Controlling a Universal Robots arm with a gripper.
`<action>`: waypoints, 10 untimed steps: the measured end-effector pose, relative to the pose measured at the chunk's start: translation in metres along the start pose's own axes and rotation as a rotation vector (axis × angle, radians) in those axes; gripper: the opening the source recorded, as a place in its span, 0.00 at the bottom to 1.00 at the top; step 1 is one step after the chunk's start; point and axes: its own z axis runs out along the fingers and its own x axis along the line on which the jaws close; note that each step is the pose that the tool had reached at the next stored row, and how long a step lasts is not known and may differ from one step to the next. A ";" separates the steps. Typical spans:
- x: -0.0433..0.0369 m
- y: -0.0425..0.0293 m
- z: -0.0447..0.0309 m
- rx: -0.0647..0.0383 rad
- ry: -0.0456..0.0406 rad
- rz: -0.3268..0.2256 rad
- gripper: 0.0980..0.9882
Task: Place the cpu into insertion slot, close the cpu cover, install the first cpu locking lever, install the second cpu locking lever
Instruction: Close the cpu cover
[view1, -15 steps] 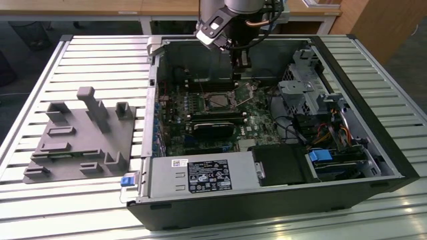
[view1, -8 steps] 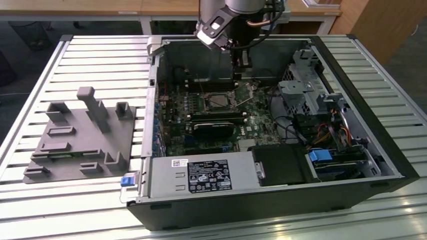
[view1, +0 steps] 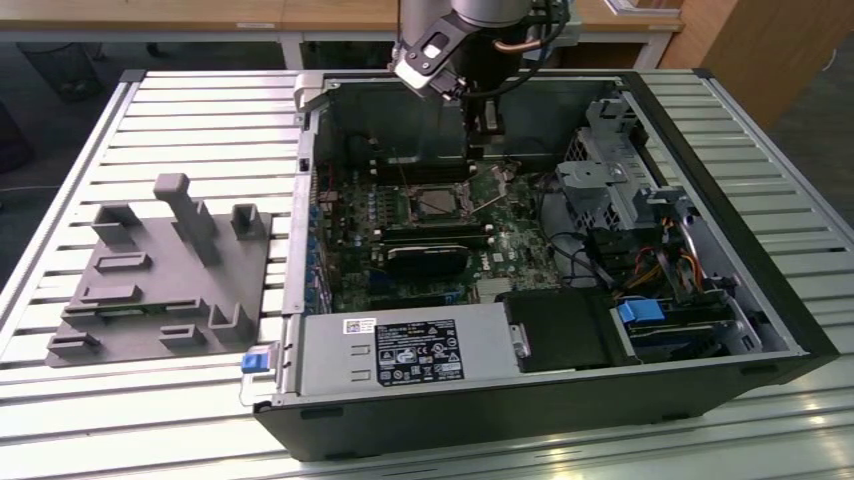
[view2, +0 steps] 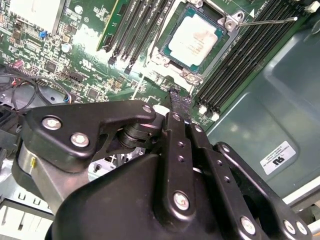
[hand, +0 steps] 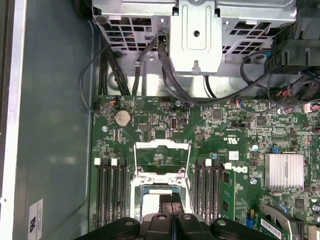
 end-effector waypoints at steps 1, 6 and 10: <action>0.0002 0.0000 0.0000 0.000 0.0001 0.000 0.01; 0.0012 0.0002 0.0000 0.000 0.0001 0.000 0.01; 0.0018 0.0003 0.0001 0.000 0.0000 0.000 0.01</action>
